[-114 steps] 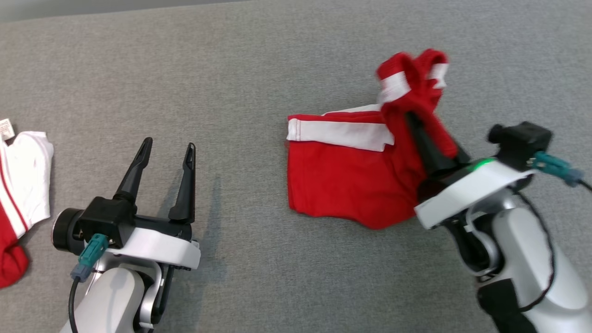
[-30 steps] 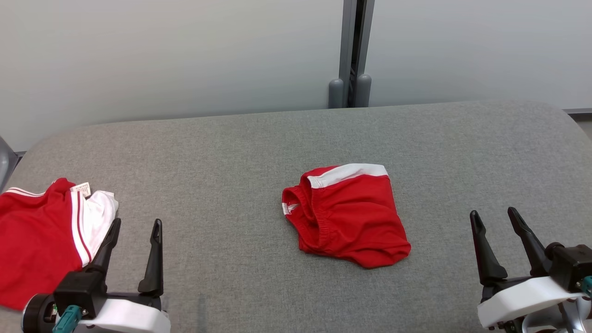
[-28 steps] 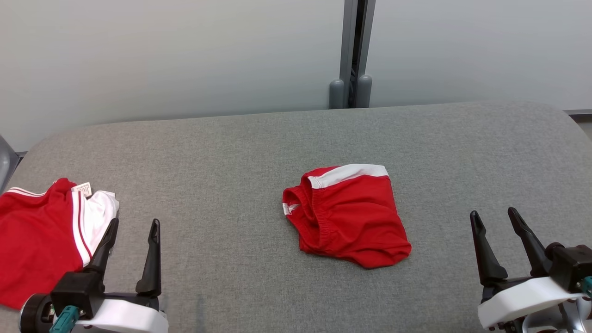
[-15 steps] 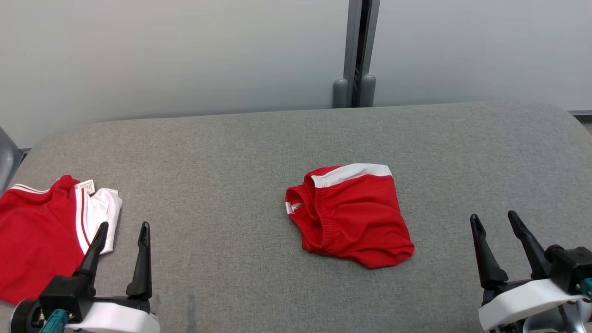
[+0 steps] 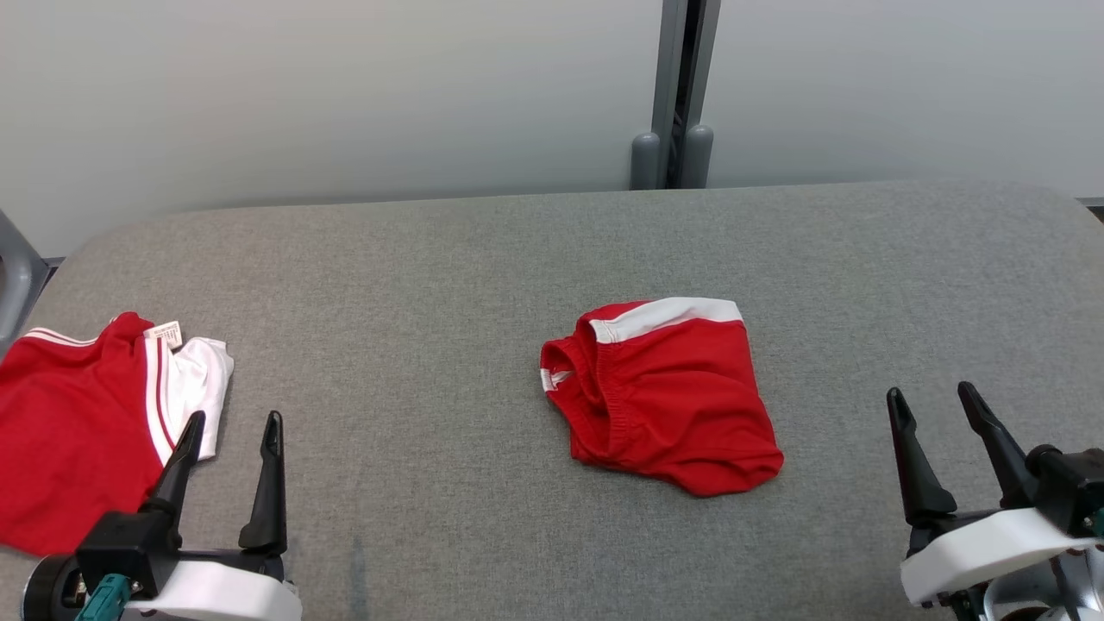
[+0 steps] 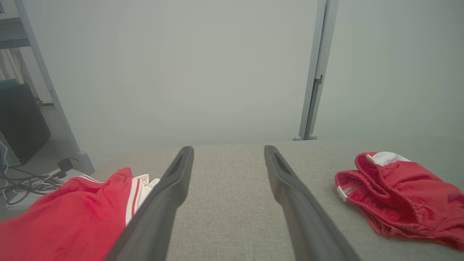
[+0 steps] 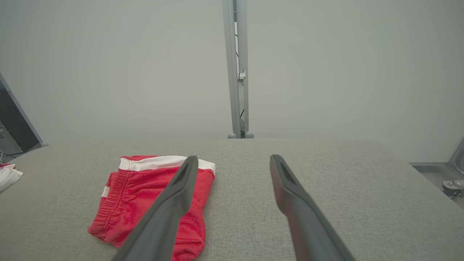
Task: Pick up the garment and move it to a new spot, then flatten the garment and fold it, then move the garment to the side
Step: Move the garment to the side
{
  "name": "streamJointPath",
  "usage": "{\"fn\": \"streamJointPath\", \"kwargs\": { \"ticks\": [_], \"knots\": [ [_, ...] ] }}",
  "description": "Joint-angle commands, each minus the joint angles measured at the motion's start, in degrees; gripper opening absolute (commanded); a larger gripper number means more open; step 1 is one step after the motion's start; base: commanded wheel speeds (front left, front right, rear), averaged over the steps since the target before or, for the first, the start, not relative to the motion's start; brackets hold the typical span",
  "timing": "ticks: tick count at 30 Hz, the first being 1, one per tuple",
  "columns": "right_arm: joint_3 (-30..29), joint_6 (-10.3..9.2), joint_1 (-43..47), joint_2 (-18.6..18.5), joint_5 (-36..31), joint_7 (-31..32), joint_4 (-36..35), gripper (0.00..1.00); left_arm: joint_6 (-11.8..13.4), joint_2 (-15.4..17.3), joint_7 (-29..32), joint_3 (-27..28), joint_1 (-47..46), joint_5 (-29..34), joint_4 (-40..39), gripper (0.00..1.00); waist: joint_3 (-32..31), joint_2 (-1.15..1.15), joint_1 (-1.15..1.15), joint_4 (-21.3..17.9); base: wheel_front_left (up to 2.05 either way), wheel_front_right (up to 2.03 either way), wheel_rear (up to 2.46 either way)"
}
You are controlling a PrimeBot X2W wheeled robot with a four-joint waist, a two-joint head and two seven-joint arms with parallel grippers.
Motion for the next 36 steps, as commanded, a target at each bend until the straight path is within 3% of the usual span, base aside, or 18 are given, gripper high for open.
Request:
{"fn": "streamJointPath", "kwargs": {
  "ticks": [1, 5, 10, 21, 24, 30, 36],
  "knots": [
    [-0.6, 0.0, -1.8, -0.9, -0.5, 0.4, 0.6, 1.0, 0.4, 0.2, 0.1, 0.0, -1.5, 0.2, -0.4, 1.0, 1.1, 0.0, 0.0, 0.8, 0.0, 0.0, 0.0],
    [-1.0, 0.0, -5.7, -2.2, 0.4, 0.5, 4.7, 1.0, 0.0, -0.3, -0.3, 0.0, -3.4, 0.6, -0.8, 1.0, 4.0, 0.0, 0.0, 2.7, 0.0, 0.0, 0.0],
    [4.2, 0.0, -15.9, -3.6, 3.3, -2.9, 24.6, 1.0, -1.5, -2.6, -1.1, -0.1, -8.2, 1.9, 0.0, 1.0, 11.0, 0.0, 0.0, 7.5, 0.0, 0.0, 0.0],
    [13.7, 0.01, -19.2, -0.6, 9.1, -7.6, 40.3, 1.0, -3.7, -4.7, -1.2, 1.0, -10.7, 3.1, 2.7, 1.0, 12.9, 0.0, 0.0, 6.8, 0.0, 0.0, 0.0],
    [15.2, 0.02, -19.8, -0.3, 10.4, -7.2, 41.6, 0.0, -4.2, -4.9, -1.2, 1.4, -11.0, 3.6, 3.1, 1.0, 12.9, 0.0, 0.0, 6.3, 0.0, 0.0, 0.0],
    [17.8, -0.02, -21.7, -2.9, 9.9, -9.3, 39.6, 0.0, -5.1, -4.5, -1.1, 1.9, -10.2, 4.8, 2.8, 1.0, 12.2, 0.0, 0.0, 1.8, 0.0, 0.0, 0.0],
    [19.6, -0.01, -20.7, -4.5, 9.5, -9.6, 35.9, 0.0, -5.4, -3.8, -0.8, 1.8, -10.7, 4.8, 1.8, 1.0, 12.6, 0.0, 0.0, -5.8, 0.0, 0.0, 0.0]
  ]
}}
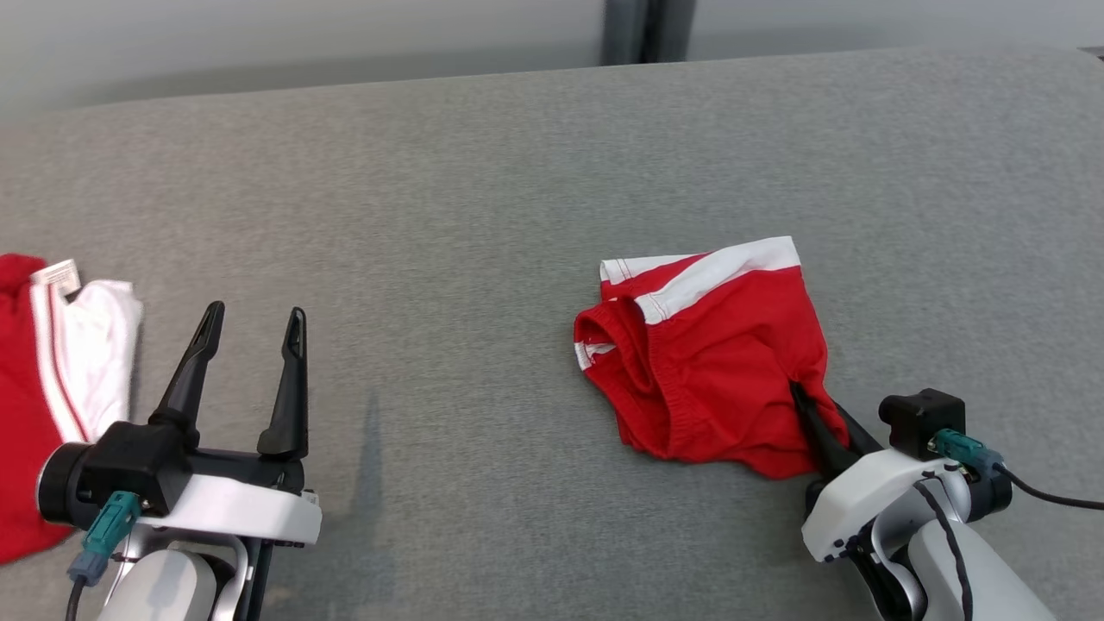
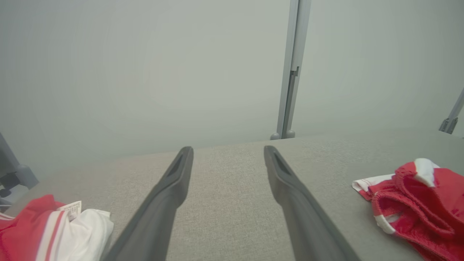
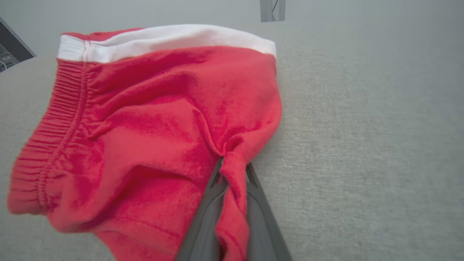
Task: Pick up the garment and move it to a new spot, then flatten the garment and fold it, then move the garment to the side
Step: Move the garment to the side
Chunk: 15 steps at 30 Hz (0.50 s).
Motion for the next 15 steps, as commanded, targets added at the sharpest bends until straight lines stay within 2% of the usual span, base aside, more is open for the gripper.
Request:
{"fn": "streamJointPath", "kwargs": {
  "ticks": [1, 3, 9, 10, 15],
  "knots": [
    [0.2, -0.03, 0.8, -1.0, -0.3, 0.1, -1.3, 0.0, -0.2, 0.5, 0.2, 0.2, -0.7, -0.3, -0.7, 1.0, 0.6, 0.0, 0.0, -5.7, 0.0, 0.0, 0.0],
    [0.1, -0.03, 1.1, -1.5, -0.3, 0.2, -1.7, 0.0, -0.5, 0.7, 0.6, -0.1, -1.1, -0.1, -1.0, 1.0, 0.8, 0.0, 0.0, -7.0, 0.0, 0.0, 0.0],
    [0.3, -0.03, 0.7, -2.2, 0.6, 0.2, -3.8, 0.0, -0.4, 2.6, 2.4, -0.2, -2.0, 0.9, -3.3, 1.0, 3.1, 0.0, 0.0, -16.2, 0.0, 0.0, 0.0],
    [0.5, -0.03, 0.1, -2.2, 0.9, -0.3, -4.1, 0.0, -0.5, 3.3, 3.3, -0.3, -2.7, 1.3, -4.2, 1.0, 4.0, 0.0, 0.0, -18.9, 0.0, 0.0, 0.0],
    [1.7, -0.03, -3.1, -2.8, 1.7, -1.4, -3.6, 0.0, -1.1, 4.5, 5.5, -1.4, -5.3, 2.5, -6.1, 1.0, 6.5, 0.0, 0.0, -23.0, 0.0, 0.0, 0.0]
  ]
}}
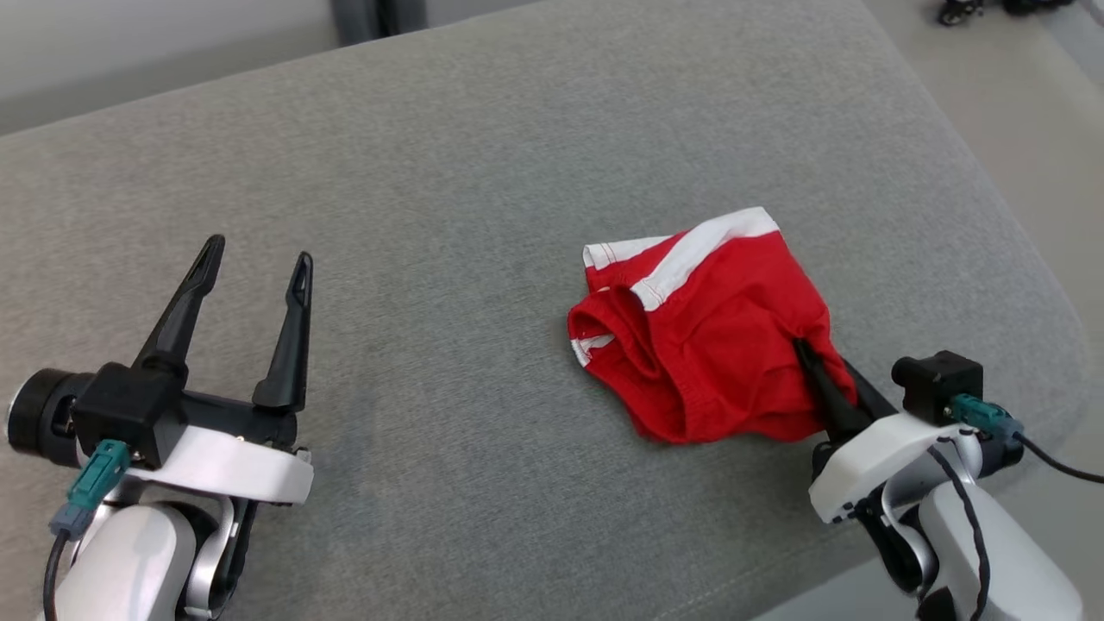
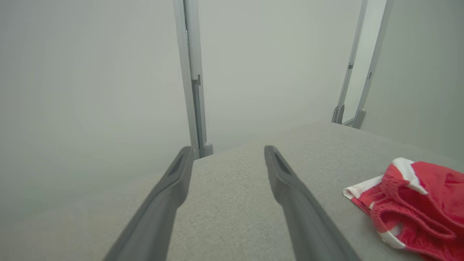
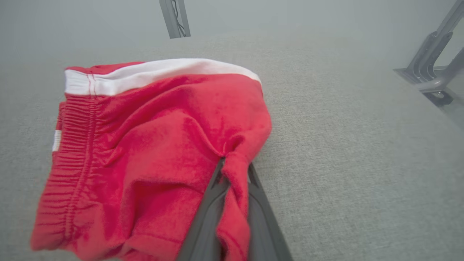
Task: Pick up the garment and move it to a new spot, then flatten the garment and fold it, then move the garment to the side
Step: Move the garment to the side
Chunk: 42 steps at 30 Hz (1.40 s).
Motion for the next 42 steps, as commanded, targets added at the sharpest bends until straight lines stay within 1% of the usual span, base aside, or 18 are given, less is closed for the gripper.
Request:
{"fn": "streamJointPath", "kwargs": {
  "ticks": [1, 3, 8, 15, 19, 21, 23, 25, 26, 27, 28, 29, 34, 37, 42],
  "knots": [
    [0.2, -0.02, -2.2, -0.8, 0.4, -0.8, 0.4, 0.0, -0.4, 0.5, 0.4, -0.2, -1.4, 0.6, -0.5, 1.0, 3.2, 0.0, 0.0, -3.5, 0.0, 0.0, 0.0],
    [1.3, -0.02, -4.6, -1.6, 0.8, -1.4, 1.1, 0.0, -0.5, 0.8, 1.2, -0.7, -2.6, 1.0, -1.2, 1.0, 4.5, 0.0, 0.0, -4.1, 0.0, 0.0, 0.0],
    [3.1, -0.02, -12.6, -5.0, 2.2, -3.2, 4.7, 0.0, -1.1, 1.6, 2.9, -1.4, -5.5, 2.0, -2.7, 1.0, 8.2, 0.0, 0.0, -4.7, 0.0, 0.0, 0.0],
    [2.5, -0.03, -23.0, -9.3, 4.0, -4.5, 11.9, 0.0, -1.7, 3.0, 5.1, -2.0, -8.8, 3.2, -5.1, 1.0, 13.6, 0.0, 0.0, -4.6, 0.0, 0.0, 0.0],
    [-0.1, -0.03, -26.0, -12.0, 3.3, -4.5, 14.0, 0.0, -2.1, 3.6, 6.3, -2.5, -10.6, 3.9, -6.2, 1.0, 16.2, 0.0, 0.0, -4.5, 0.0, 0.0, 0.0],
    [-2.5, -0.03, -26.9, -13.1, 2.4, -4.5, 14.6, 0.0, -2.3, 3.9, 6.7, -2.6, -11.4, 4.2, -6.6, 1.0, 17.4, 0.0, 0.0, -4.6, 0.0, 0.0, 0.0],
    [-4.9, -0.03, -27.5, -13.3, 1.8, -4.5, 15.1, 0.0, -2.4, 4.2, 7.0, -2.8, -12.0, 4.5, -6.8, 1.0, 18.2, 0.0, 0.0, -4.7, 0.0, 0.0, 0.0],
    [-7.1, -0.03, -27.7, -12.6, 0.8, -4.5, 16.2, 0.0, -2.5, 4.4, 7.3, -3.0, -12.3, 4.7, -7.0, 1.0, 18.8, 0.0, 0.0, -4.8, 0.0, 0.0, 0.0],
    [-8.0, -0.02, -27.9, -12.3, 0.4, -4.5, 16.5, 0.13, -2.5, 4.4, 7.4, -3.2, -12.5, 4.8, -7.0, 1.0, 19.0, 0.0, 0.0, -4.9, 0.0, 0.0, 0.0],
    [-9.1, -0.03, -28.0, -11.7, -1.1, -4.5, 17.8, 0.86, -2.5, 4.5, 7.5, -3.2, -12.7, 4.8, -6.9, 1.0, 19.2, 0.0, 0.0, -4.9, 0.0, 0.0, 0.0],
    [-10.0, -0.03, -28.2, -11.5, -1.8, -4.5, 17.8, 1.0, -2.4, 4.5, 7.5, -3.3, -12.8, 4.7, -6.8, 1.0, 19.2, 0.0, 0.0, -5.0, 0.0, 0.0, 0.0],
    [-10.0, -0.03, -28.2, -11.5, -1.8, -4.5, 17.8, 1.0, -2.4, 4.5, 7.5, -3.3, -12.8, 4.7, -6.8, 1.0, 19.2, 0.0, 0.0, -5.0, 0.0, 0.0, 0.0],
    [-15.2, -0.02, -26.7, -10.5, -6.1, -4.5, 19.8, 1.0, -2.2, 4.1, 6.9, -3.5, -12.4, 4.2, -5.9, 1.0, 18.2, 0.0, 0.0, -4.9, 0.0, 0.0, 0.0],
    [-18.5, -0.02, -25.7, -10.0, -7.5, -4.5, 19.6, 1.0, -2.0, 3.4, 6.1, -3.6, -11.8, 3.8, -5.1, 1.0, 16.8, 0.0, 0.0, -4.6, 0.0, 0.0, 0.0],
    [-23.4, -0.02, -22.0, -7.5, -8.2, -4.5, 14.5, 1.0, -1.0, 2.1, 4.1, -3.3, -10.3, 2.8, -3.3, 1.0, 13.5, 0.0, 0.0, -3.4, 0.0, 0.0, 0.0]
  ]
}}
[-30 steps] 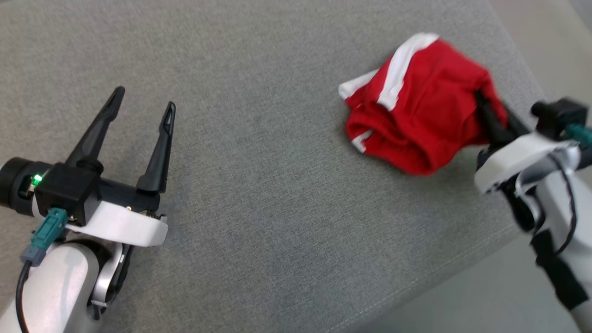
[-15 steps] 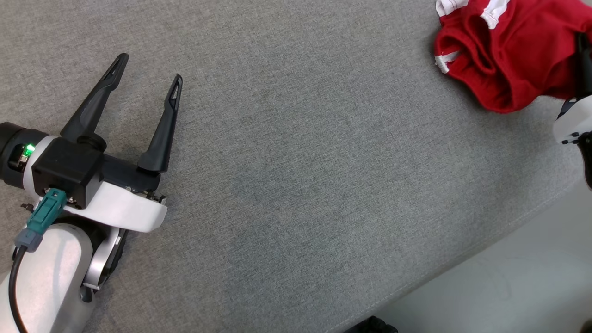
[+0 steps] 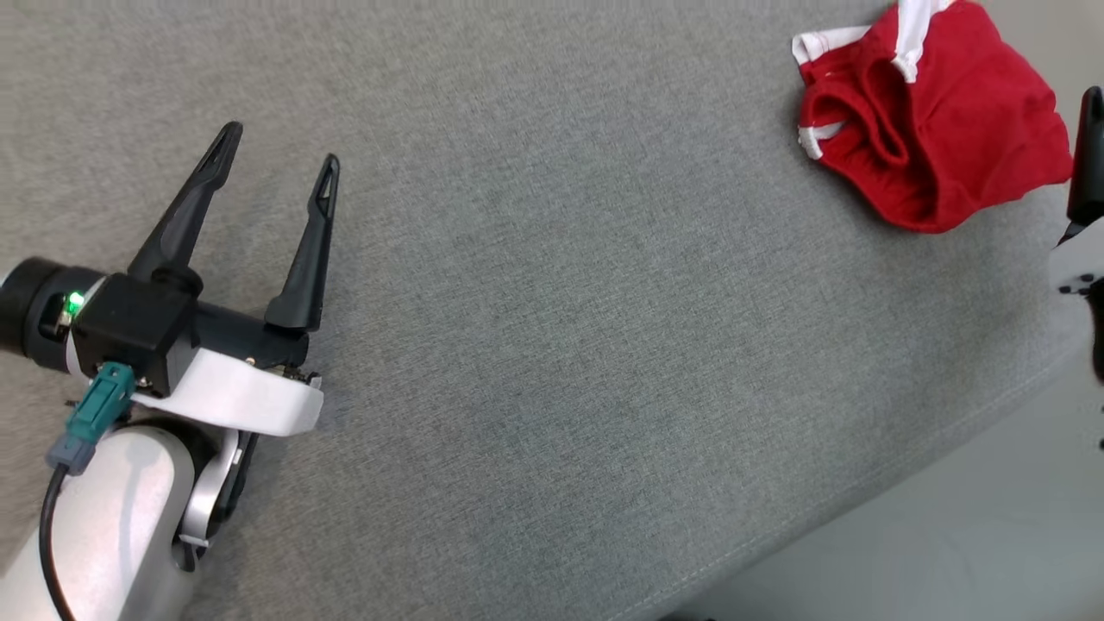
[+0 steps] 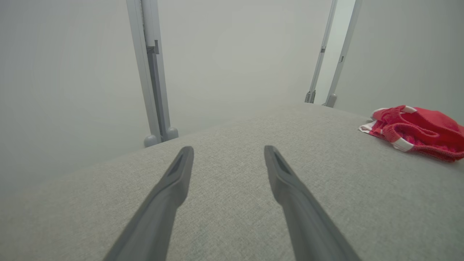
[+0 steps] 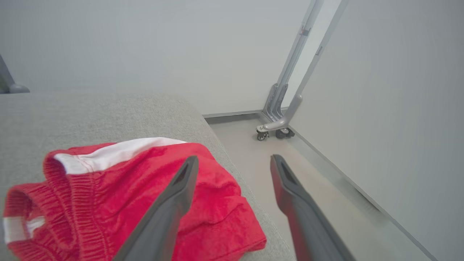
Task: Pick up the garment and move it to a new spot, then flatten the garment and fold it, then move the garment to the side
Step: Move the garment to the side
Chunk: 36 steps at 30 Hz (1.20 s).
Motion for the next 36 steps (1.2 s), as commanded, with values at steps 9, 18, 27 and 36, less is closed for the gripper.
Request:
{"fn": "streamJointPath", "kwargs": {
  "ticks": [9, 18, 27, 36],
  "knots": [
    [-1.5, -0.02, 14.5, 7.9, -2.3, -0.3, -18.7, 1.0, 3.5, -2.1, -5.3, 3.2, 6.0, -3.5, 3.9, 1.0, -9.3, 0.0, 0.0, 7.1, 0.0, 0.0, 0.0],
    [0.5, -0.02, 23.9, 11.3, -4.7, 0.8, -30.7, 1.0, 6.1, -3.3, -8.3, 6.7, 11.8, -5.7, 4.8, 1.0, -16.0, 0.0, 0.0, 14.5, 0.0, 0.0, 0.0],
    [1.6, -0.02, 30.3, 12.0, -5.4, 4.8, -36.2, 1.0, 6.3, -4.2, -9.6, 9.1, 17.5, -7.1, 6.0, 1.0, -21.8, 0.0, 0.0, 20.9, 0.0, 0.0, 0.0],
    [1.5, -0.02, 36.4, 12.7, -5.8, 7.7, -39.6, 1.0, 4.2, -4.1, -9.9, 9.4, 22.4, -7.5, 6.5, 1.0, -26.5, 0.0, 0.0, 23.6, 0.0, 0.0, 0.0]
  ]
}}
